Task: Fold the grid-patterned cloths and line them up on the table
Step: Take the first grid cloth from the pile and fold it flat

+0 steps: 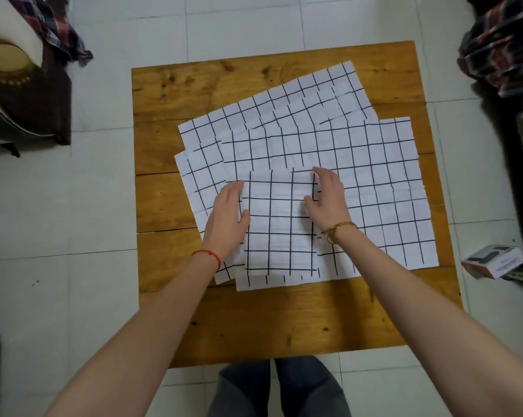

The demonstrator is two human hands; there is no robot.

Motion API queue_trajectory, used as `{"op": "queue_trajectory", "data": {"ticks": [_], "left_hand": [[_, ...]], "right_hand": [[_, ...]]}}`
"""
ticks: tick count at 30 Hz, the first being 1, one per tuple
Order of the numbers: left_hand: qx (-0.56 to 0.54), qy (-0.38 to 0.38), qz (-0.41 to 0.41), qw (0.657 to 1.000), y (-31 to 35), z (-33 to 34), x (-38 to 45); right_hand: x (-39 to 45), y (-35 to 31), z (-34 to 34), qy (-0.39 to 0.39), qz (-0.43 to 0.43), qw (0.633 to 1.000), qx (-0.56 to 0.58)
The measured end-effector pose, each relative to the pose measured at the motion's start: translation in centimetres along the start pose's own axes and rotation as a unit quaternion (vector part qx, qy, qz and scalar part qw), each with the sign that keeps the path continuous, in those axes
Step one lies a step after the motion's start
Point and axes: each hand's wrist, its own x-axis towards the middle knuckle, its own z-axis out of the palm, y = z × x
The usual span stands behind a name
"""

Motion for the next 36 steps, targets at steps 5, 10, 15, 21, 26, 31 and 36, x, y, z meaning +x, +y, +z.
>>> {"op": "queue_trajectory", "data": {"ticks": [5, 10, 15, 21, 26, 31, 36], "left_hand": [[0.189, -0.053, 0.075, 0.978, -0.2, 0.5, 0.9], [0.239, -0.083, 0.075, 0.965, -0.7, 0.9, 1.8], [0.245, -0.08, 0.086, 0.962, -1.4, 1.1, 2.3], [0.243, -0.067, 0.101, 0.962, -2.3, 1.1, 2.2], [0.279, -0.059, 0.107, 0.953, -2.7, 1.2, 2.4], [0.294, -0.051, 0.103, 0.949, -2.9, 1.4, 2.5], [0.31, -0.044, 0.102, 0.944, -3.0, 1.7, 2.7]], "right_hand": [[-0.3, -1.0, 2.2, 0.049, -0.153, 0.966, -0.203], [1.3, -1.1, 2.9, 0.125, -0.015, 0.972, -0.197], [3.9, -0.4, 1.6, 0.115, -0.007, 0.963, -0.242], [5.4, -0.5, 1.0, 0.079, -0.078, 0.963, -0.248], [6.4, -0.6, 1.4, 0.079, -0.048, 0.95, -0.298], [5.3, -1.8, 2.1, 0.173, -0.122, 0.915, -0.342], [3.3, -2.7, 3.8, 0.13, -0.262, 0.878, -0.378]]}}
